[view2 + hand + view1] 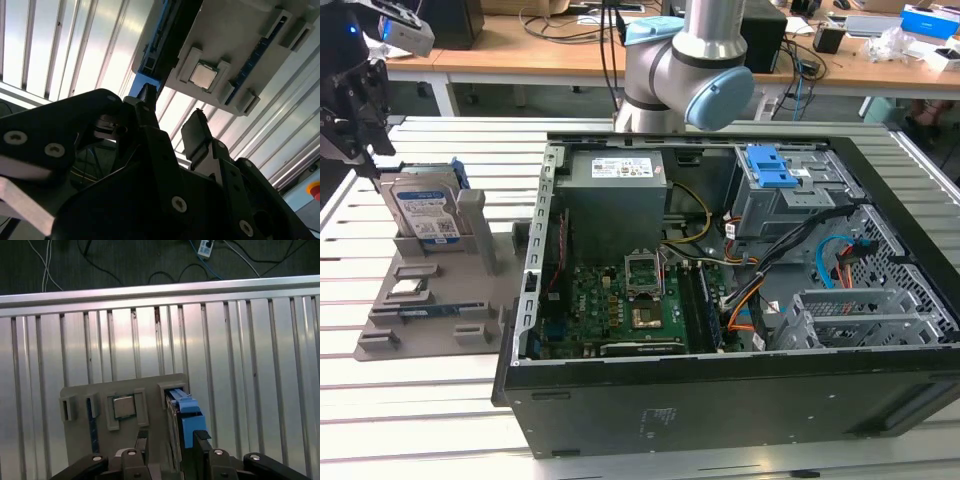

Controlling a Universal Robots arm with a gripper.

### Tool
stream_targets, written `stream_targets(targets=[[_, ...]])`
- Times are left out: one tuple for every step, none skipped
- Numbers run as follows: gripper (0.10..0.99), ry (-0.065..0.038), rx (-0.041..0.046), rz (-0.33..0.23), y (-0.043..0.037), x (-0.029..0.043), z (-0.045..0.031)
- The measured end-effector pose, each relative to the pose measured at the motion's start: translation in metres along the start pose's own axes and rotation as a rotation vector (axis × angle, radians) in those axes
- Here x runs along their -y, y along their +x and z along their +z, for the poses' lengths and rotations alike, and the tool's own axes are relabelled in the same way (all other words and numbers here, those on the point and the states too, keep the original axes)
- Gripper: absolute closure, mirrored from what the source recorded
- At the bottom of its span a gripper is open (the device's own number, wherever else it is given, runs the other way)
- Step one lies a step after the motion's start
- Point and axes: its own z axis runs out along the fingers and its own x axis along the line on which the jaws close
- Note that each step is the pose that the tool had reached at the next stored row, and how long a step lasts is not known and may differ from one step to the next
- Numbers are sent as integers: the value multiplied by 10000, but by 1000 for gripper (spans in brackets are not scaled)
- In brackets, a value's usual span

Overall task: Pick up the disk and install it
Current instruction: 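Pick up the disk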

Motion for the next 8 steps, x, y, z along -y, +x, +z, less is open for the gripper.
stream_targets(targets=[[604, -2, -4, -93, -38, -1, 14], [604, -3, -6, -140, -53, -2, 20], [604, -5, -9, -197, -69, -3, 27], [604, -7, -13, -275, -88, -4, 36], [604, -9, -16, -338, -103, -5, 43], [604, -10, -19, -436, -126, -6, 56], [604, -12, -25, -566, -162, -6, 74], [604, -15, -28, -611, -177, -6, 84]])
